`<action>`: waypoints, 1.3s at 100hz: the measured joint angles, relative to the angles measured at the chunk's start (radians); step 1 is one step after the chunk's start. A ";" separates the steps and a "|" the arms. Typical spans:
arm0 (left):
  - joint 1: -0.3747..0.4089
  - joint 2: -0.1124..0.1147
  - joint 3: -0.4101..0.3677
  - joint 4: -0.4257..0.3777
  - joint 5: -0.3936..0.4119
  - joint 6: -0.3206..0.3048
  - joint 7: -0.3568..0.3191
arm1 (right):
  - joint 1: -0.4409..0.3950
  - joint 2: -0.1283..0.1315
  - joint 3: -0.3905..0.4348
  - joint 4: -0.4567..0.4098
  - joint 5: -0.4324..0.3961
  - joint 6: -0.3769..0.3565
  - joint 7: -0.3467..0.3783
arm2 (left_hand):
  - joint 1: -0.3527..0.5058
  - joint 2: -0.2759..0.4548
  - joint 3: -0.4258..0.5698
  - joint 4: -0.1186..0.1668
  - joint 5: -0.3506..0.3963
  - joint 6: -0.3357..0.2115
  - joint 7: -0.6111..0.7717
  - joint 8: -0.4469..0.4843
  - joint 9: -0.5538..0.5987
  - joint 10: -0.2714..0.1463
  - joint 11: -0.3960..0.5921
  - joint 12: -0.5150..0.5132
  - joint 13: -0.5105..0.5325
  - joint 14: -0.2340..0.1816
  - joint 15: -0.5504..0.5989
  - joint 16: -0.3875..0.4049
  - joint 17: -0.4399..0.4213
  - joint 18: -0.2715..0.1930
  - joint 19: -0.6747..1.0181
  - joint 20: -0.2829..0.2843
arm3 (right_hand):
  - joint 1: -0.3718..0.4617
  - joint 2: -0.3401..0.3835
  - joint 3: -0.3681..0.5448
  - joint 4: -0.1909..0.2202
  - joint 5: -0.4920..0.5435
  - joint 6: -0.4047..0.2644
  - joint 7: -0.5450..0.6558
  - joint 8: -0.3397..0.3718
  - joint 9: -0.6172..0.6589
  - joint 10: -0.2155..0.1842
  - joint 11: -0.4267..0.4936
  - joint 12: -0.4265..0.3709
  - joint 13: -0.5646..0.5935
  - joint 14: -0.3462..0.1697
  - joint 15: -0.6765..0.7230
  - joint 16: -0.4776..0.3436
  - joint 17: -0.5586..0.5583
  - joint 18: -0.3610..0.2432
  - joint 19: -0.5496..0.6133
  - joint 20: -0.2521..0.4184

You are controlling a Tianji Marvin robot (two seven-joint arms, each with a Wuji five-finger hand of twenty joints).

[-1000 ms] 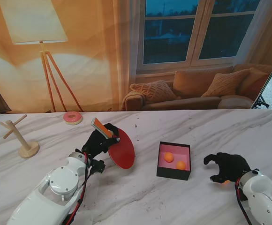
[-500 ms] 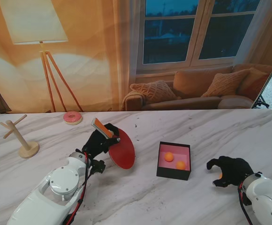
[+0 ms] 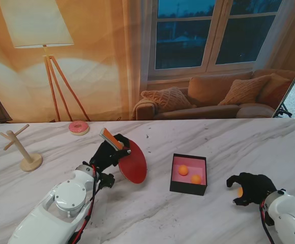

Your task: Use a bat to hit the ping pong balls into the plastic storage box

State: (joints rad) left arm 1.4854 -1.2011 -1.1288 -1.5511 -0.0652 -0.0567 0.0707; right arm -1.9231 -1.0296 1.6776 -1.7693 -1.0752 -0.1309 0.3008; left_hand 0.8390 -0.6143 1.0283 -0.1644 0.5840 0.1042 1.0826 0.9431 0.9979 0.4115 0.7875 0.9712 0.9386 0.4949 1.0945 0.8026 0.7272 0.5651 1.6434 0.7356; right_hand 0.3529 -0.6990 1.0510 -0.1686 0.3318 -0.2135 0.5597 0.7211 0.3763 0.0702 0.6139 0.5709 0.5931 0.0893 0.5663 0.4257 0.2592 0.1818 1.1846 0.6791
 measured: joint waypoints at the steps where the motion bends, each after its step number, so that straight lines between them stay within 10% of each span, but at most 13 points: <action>1: 0.000 0.000 0.000 0.000 0.000 0.000 0.000 | 0.000 0.000 -0.001 0.001 -0.001 0.001 0.000 | 0.000 0.000 0.000 0.000 0.000 0.000 0.000 0.000 0.000 0.000 0.000 0.000 0.000 0.000 0.000 0.000 0.000 0.000 0.000 0.000 | 0.000 0.000 0.000 0.000 0.000 0.000 0.001 0.000 0.000 0.000 0.001 0.000 0.000 0.000 0.002 0.000 0.000 0.000 0.000 0.000; 130: -0.004 0.000 0.005 0.002 -0.003 0.009 0.000 | 0.033 0.002 -0.031 0.057 -0.038 0.060 -0.013 | 0.000 0.000 0.000 0.000 0.000 0.000 0.000 0.000 0.000 0.000 0.000 0.000 0.000 0.000 0.000 0.000 0.000 0.000 0.000 0.000 | 0.091 -0.040 0.125 0.001 0.088 0.015 0.113 0.001 0.067 0.028 0.126 0.043 0.159 0.000 0.288 0.086 0.185 -0.022 0.184 0.002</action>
State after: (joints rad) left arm 1.4815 -1.2015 -1.1240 -1.5486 -0.0682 -0.0478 0.0706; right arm -1.8903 -1.0278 1.6470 -1.7121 -1.1131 -0.0710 0.2874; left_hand 0.8390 -0.6143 1.0284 -0.1644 0.5840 0.1042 1.0826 0.9435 0.9979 0.4115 0.7875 0.9712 0.9386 0.4949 1.0945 0.8026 0.7272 0.5651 1.6434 0.7356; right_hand 0.4443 -0.7394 1.1765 -0.1672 0.4196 -0.1981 0.6726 0.7221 0.4433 0.0978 0.7400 0.6135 0.7519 0.0893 0.8539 0.5121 0.4438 0.1601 1.3686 0.6809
